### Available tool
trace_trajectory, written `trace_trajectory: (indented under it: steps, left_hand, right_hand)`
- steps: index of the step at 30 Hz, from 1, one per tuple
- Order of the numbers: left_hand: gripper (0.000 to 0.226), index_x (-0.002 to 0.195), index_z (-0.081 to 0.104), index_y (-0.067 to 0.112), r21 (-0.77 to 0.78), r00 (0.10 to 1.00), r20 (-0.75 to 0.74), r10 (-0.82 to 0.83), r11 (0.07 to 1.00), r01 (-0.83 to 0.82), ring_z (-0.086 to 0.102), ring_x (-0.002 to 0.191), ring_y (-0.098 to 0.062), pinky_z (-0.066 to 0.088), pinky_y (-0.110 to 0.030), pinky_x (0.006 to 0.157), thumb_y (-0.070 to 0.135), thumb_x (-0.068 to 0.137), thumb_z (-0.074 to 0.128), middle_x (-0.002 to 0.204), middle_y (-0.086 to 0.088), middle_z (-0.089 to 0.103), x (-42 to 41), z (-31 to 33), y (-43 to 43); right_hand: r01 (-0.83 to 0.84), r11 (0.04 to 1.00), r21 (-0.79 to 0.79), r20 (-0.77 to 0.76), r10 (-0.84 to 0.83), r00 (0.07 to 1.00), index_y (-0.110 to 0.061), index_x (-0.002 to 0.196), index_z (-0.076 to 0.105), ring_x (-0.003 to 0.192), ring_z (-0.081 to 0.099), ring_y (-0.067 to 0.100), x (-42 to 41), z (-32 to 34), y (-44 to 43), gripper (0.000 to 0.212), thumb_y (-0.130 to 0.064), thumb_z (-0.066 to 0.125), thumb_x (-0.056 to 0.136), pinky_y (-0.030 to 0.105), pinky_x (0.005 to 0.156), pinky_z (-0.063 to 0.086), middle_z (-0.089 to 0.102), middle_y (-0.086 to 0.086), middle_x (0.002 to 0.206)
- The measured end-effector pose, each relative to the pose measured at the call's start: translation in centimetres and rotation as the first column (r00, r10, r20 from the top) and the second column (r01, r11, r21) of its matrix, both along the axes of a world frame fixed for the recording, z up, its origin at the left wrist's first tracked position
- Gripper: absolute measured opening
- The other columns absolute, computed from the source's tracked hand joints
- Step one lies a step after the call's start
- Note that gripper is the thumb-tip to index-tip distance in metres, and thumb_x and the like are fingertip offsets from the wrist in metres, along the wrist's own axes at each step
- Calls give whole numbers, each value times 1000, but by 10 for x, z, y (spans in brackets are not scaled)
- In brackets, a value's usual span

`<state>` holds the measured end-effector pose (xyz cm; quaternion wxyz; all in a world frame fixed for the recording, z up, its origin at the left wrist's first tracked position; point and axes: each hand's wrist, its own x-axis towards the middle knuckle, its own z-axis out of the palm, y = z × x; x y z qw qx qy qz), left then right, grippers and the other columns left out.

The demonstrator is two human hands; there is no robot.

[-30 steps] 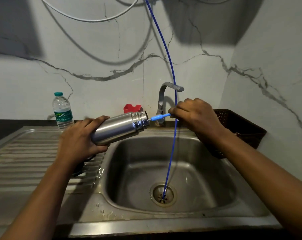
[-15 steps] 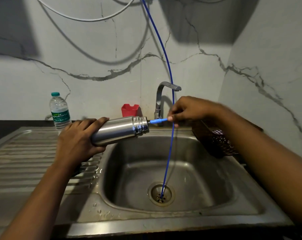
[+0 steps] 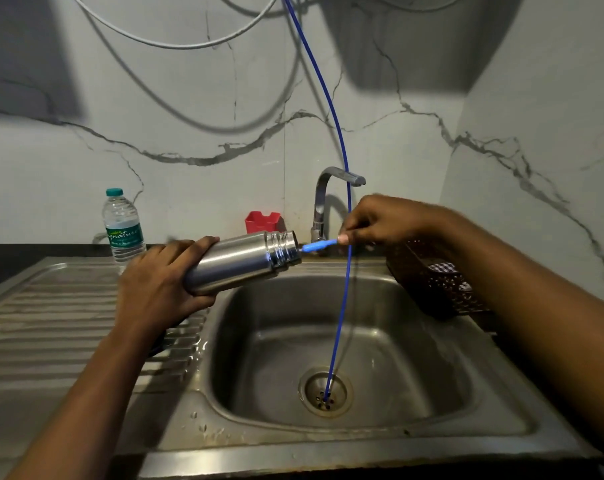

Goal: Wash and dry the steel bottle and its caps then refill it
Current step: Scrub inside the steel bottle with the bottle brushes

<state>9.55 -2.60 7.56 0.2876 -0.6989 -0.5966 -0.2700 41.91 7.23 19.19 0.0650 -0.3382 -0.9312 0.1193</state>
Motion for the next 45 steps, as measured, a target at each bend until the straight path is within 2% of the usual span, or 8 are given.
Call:
trace_trajectory:
  steps: [4, 14, 19, 24, 28, 33, 40, 45]
  left_hand:
    - [77, 131, 53, 25, 10, 997, -73, 10, 1000, -9, 58, 87, -32, 46, -41, 70, 57, 62, 50, 108, -6, 64, 4, -2, 2]
    - [84, 132, 49, 26, -106, 996, 80, -30, 994, 39, 62, 82, -30, 46, -36, 63, 63, 57, 55, 99, -7, 66, -3, 2, -1]
    - [80, 131, 51, 25, -29, 1000, -2, 5, 1000, -5, 60, 83, -32, 47, -40, 65, 53, 57, 62, 103, -8, 65, 0, 3, -1]
    - [77, 131, 54, 24, -14, 996, -87, 4, 1000, -5, 59, 87, -31, 47, -39, 69, 57, 62, 47, 108, -7, 65, 7, 1, -2]
    - [81, 132, 50, 27, -95, 1000, -1, 12, 995, -12, 61, 84, -32, 48, -41, 67, 62, 59, 48, 102, -6, 66, -2, 1, 0]
    - [84, 129, 53, 25, -112, 991, 106, -83, 989, 95, 64, 79, -30, 49, -37, 62, 65, 55, 53, 98, -6, 68, 2, 4, -2]
    - [79, 130, 52, 25, -45, 999, -6, -33, 998, 32, 61, 81, -32, 49, -40, 65, 59, 59, 51, 100, -6, 66, 5, 1, 1]
    - [80, 131, 53, 26, -55, 997, -81, 0, 998, -5, 61, 85, -32, 47, -40, 68, 60, 59, 48, 104, -5, 65, 7, -1, 2]
  right_hand:
    - [98, 805, -585, 16, -109, 994, -3, 99, 68, 35, 35, 5, 6, 4, 9, 34, -31, 54, 87, 15, 37, 29, 52, -2, 53]
    - [-21, 426, 905, -33, 119, 992, -16, 93, 70, 58, 59, 24, 14, -49, 0, 26, -34, 51, 90, 27, 45, 42, 64, 2, 74]
    - [36, 977, 211, -48, -26, 999, -15, 95, 72, 49, 48, 11, 5, -6, -4, 29, -37, 54, 92, 22, 51, 35, 60, -3, 58]
    - [149, 832, -535, 60, -138, 989, -3, 94, 69, 32, 33, 6, 7, 6, 10, 34, -31, 51, 89, 14, 36, 28, 46, -2, 46]
    - [117, 939, 324, -75, -98, 992, -17, 100, 71, 67, 60, 13, 2, -13, -3, 26, -38, 61, 88, 21, 58, 41, 65, -6, 76]
    - [-21, 241, 970, 5, 66, 998, -14, 91, 68, 62, 57, 24, 15, -46, -7, 25, -28, 48, 93, 27, 56, 37, 62, 3, 75]
    - [33, 991, 130, -9, -32, 999, -19, 87, 72, 53, 50, 14, 11, -6, -3, 26, -38, 56, 91, 26, 53, 39, 61, 5, 61]
    - [163, 866, -472, -2, -186, 983, -3, 93, 70, 36, 33, 6, 11, -3, 2, 33, -32, 54, 90, 15, 39, 27, 45, -3, 47]
